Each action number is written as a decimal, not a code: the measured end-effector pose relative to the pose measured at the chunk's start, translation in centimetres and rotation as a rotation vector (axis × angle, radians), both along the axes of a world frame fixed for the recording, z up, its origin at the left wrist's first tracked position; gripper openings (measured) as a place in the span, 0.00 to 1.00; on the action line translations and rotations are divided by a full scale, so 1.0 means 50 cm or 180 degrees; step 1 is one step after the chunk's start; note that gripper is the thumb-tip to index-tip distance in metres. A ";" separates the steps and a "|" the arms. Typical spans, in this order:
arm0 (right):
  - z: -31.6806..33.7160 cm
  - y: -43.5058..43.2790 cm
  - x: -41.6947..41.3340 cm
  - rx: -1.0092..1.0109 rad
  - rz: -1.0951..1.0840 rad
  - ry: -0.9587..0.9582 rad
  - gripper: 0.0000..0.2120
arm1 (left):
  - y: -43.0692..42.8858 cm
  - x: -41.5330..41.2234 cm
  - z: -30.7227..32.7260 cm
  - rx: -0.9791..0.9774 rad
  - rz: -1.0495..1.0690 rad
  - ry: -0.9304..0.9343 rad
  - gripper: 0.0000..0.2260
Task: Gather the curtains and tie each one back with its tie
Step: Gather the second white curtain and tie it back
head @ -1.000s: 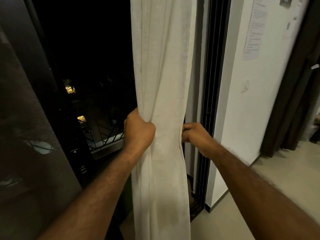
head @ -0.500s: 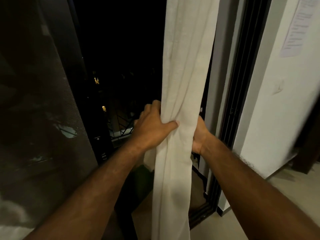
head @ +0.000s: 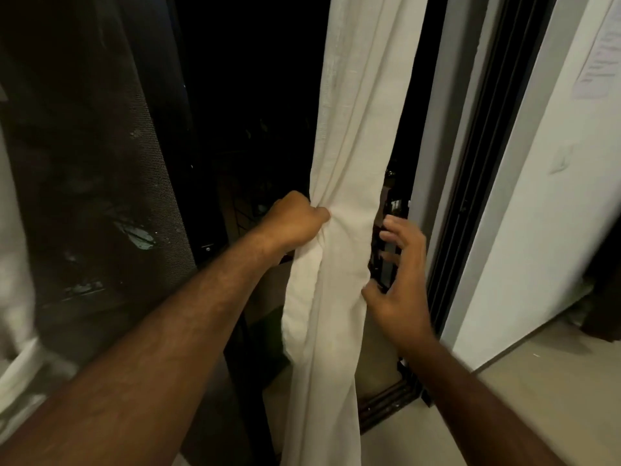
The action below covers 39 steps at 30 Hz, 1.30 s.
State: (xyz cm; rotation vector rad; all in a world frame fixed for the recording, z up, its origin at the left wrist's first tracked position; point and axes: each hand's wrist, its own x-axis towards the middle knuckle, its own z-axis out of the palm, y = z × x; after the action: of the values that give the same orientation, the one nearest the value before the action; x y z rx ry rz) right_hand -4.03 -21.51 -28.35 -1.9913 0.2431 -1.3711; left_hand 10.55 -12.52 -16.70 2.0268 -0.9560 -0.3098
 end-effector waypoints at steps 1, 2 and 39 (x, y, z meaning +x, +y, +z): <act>-0.026 0.010 -0.004 -0.0602 -0.0083 0.0200 0.39 | -0.002 -0.003 0.000 -0.0051 0.0023 0.0094 0.18; -0.045 0.021 -0.005 -0.1069 -0.0164 0.0423 0.41 | -0.003 -0.008 -0.001 -0.0093 0.0054 0.0174 0.17; 0.114 0.007 0.022 0.4382 0.0761 -0.0583 0.14 | 0.005 -0.067 -0.087 -0.1374 -0.0871 0.1158 0.27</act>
State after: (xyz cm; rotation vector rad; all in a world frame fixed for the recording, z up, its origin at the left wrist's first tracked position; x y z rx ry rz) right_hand -2.95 -21.13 -22.64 -0.7045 0.6231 -0.7888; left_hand 7.19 -12.26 -21.06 1.3911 -0.9693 -0.5477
